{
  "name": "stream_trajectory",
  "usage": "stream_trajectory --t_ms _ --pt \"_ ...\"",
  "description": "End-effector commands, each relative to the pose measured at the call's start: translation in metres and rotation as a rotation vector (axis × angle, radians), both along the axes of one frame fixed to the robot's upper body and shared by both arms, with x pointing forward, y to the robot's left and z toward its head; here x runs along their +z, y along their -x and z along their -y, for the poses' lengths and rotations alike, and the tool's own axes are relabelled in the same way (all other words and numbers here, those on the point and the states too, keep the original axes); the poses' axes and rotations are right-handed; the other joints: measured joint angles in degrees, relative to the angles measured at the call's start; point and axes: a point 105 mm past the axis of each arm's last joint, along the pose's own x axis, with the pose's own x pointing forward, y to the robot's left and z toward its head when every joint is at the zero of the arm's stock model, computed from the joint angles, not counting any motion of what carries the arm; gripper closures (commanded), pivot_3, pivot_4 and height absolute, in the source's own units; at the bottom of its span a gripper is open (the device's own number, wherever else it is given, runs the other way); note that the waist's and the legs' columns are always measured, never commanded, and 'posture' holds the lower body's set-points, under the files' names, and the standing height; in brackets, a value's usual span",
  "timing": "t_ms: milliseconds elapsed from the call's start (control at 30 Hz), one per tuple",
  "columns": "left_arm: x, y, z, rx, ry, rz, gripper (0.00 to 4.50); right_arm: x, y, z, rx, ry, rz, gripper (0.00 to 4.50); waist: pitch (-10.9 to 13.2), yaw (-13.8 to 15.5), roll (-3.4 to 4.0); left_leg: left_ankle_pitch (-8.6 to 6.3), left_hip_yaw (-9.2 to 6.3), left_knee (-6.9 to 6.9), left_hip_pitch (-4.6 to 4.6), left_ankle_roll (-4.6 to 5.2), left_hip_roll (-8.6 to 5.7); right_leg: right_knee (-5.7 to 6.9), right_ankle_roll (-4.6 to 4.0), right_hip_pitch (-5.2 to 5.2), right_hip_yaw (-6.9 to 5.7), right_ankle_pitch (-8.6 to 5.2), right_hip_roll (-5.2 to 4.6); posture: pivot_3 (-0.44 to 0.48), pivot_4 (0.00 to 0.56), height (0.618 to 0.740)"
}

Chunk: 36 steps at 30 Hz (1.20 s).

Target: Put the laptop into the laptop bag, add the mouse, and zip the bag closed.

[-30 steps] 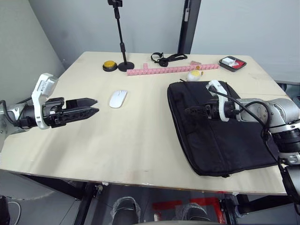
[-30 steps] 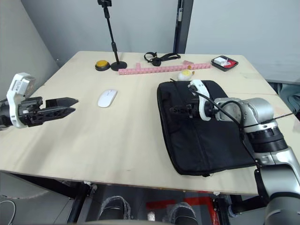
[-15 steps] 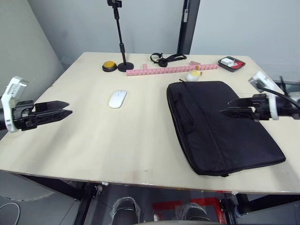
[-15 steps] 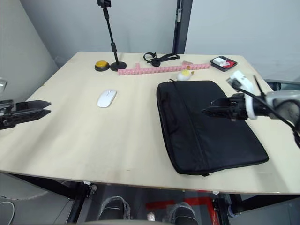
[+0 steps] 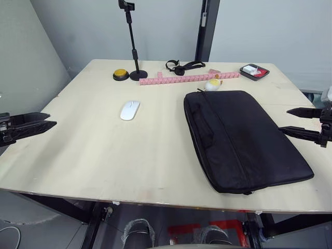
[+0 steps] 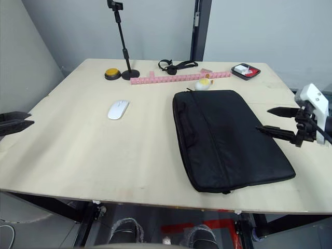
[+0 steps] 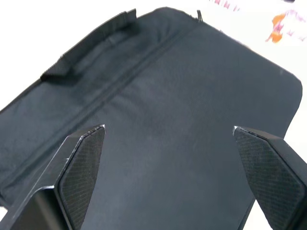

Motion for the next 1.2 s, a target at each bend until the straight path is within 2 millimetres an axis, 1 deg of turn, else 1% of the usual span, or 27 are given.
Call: stream_trajectory --t_ms 33,133,200,300,333,400,467,533,600,633,767,867,933,1067,1133,1200 --pt "0.002 -0.01 0.009 -0.019 -0.023 0.039 0.0 0.015 -0.001 -0.01 0.024 -0.06 0.048 0.04 0.0 0.0 0.0 0.0 0.01 0.0 0.01 0.0 0.0 0.04 0.0 0.0 0.0 0.0 0.0 0.0 0.15 0.739" --pt "-0.008 -0.029 0.012 0.037 -0.005 0.047 0.0 0.024 -0.002 -0.024 0.066 -0.133 0.068 0.04 0.0 0.0 0.01 0.02 0.04 0.02 0.05 0.03 0.0 0.18 -0.01 -0.02 0.02 0.0 -0.01 0.0 0.15 0.739" --pt "-0.016 -0.047 0.016 0.083 0.018 0.043 0.0 0.027 -0.003 -0.036 0.099 -0.164 0.062 0.04 0.0 0.1 0.01 0.04 0.05 0.03 0.06 0.06 0.03 0.26 -0.01 -0.03 0.0 0.0 0.0 0.0 0.15 0.739" --pt "-0.035 -0.075 0.026 0.14 0.013 0.024 0.0 0.033 -0.005 -0.058 0.154 -0.185 0.073 0.04 0.0 0.2 0.02 0.06 0.05 0.16 0.05 0.08 0.06 0.37 -0.02 -0.01 -0.01 0.0 0.01 0.0 0.15 0.739" --pt "-0.039 -0.084 0.032 0.149 0.011 0.024 0.0 0.035 -0.006 -0.064 0.168 -0.191 0.082 0.04 0.0 0.2 0.02 0.06 0.06 0.19 0.05 0.08 0.06 0.38 -0.02 -0.01 -0.01 0.01 0.01 0.0 0.15 0.739" --pt "-0.043 -0.095 0.038 0.16 0.003 0.032 0.0 0.04 -0.009 -0.072 0.18 -0.205 0.098 0.04 0.0 0.2 0.01 0.07 0.06 0.37 -0.01 0.08 0.06 0.43 -0.04 0.0 0.0 0.02 0.01 0.0 0.15 0.739" --pt "-0.045 -0.115 0.053 0.188 0.008 0.042 0.0 0.052 -0.023 -0.078 0.134 -0.235 0.157 0.04 -0.1 0.0 -0.02 0.07 0.06 0.43 -0.05 0.08 0.06 0.41 -0.06 0.01 0.01 0.02 0.0 0.0 0.15 0.739" --pt "-0.052 -0.136 0.071 0.207 0.002 0.044 0.0 0.062 -0.034 -0.09 0.119 -0.241 0.206 0.04 -0.1 0.1 -0.02 0.08 0.05 0.48 -0.05 0.09 0.04 0.48 -0.07 -0.01 0.02 0.03 0.0 0.0 0.15 0.739" --pt "-0.057 -0.15 0.084 0.218 0.023 0.042 0.0 0.068 -0.034 -0.104 0.162 -0.261 0.208 0.04 -0.1 0.4 -0.03 0.09 -0.02 0.58 -0.04 0.07 0.03 0.64 -0.07 0.01 -0.01 0.03 0.0 0.0 0.15 0.739" --pt "-0.063 -0.157 0.087 0.241 0.014 0.033 0.0 0.071 -0.034 -0.112 0.179 -0.267 0.212 0.04 -0.1 0.4 -0.03 0.09 -0.02 0.59 -0.06 0.06 0.03 0.66 -0.07 0.0 -0.01 0.03 0.0 0.0 0.15 0.739" --pt "-0.081 -0.172 0.096 0.302 -0.037 0.009 0.0 0.085 -0.033 -0.133 0.228 -0.287 0.229 0.04 -0.1 -0.1 -0.03 0.1 0.01 0.55 -0.09 0.05 0.02 0.58 -0.07 -0.01 0.02 0.02 0.02 0.0 0.15 0.739" --pt "-0.088 -0.18 0.1 0.351 -0.079 0.01 0.0 0.091 -0.028 -0.144 0.27 -0.294 0.237 0.04 -0.1 0.2 -0.03 0.11 -0.03 0.44 -0.09 0.0 0.02 0.56 -0.06 -0.03 -0.03 0.02 0.03 0.0 0.15 0.739" --pt "-0.087 -0.185 0.107 0.353 -0.079 0.021 0.0 0.091 -0.027 -0.146 0.279 -0.283 0.234 0.04 -0.1 0.5 -0.05 0.12 -0.06 0.42 -0.09 -0.01 0.03 0.52 -0.06 0.0 -0.06 0.02 0.04 0.0 0.15 0.739" --pt "-0.085 -0.189 0.131 0.274 -0.058 0.033 0.0 0.089 -0.024 -0.146 0.279 -0.273 0.23 0.04 -0.1 1.4 -0.05 0.11 -0.08 0.45 -0.11 -0.01 -0.01 0.5 -0.06 0.03 -0.06 0.02 -0.01 0.0 0.15 0.739" --pt "-0.084 -0.191 0.138 0.262 -0.031 0.034 0.0 0.09 -0.024 -0.146 0.277 -0.273 0.23 0.04 -0.1 1.6 -0.06 0.12 -0.07 0.46 -0.1 -0.01 -0.06 0.52 -0.07 0.03 -0.05 0.02 -0.05 0.0 0.15 0.739" --pt "-0.086 -0.192 0.14 0.272 -0.034 0.03 0.0 0.089 -0.023 -0.146 0.277 -0.272 0.229 0.04 -0.1 1.7 -0.06 0.12 -0.07 0.46 -0.1 -0.01 -0.08 0.54 -0.07 0.03 -0.05 0.02 -0.07 0.0 0.15 0.739"
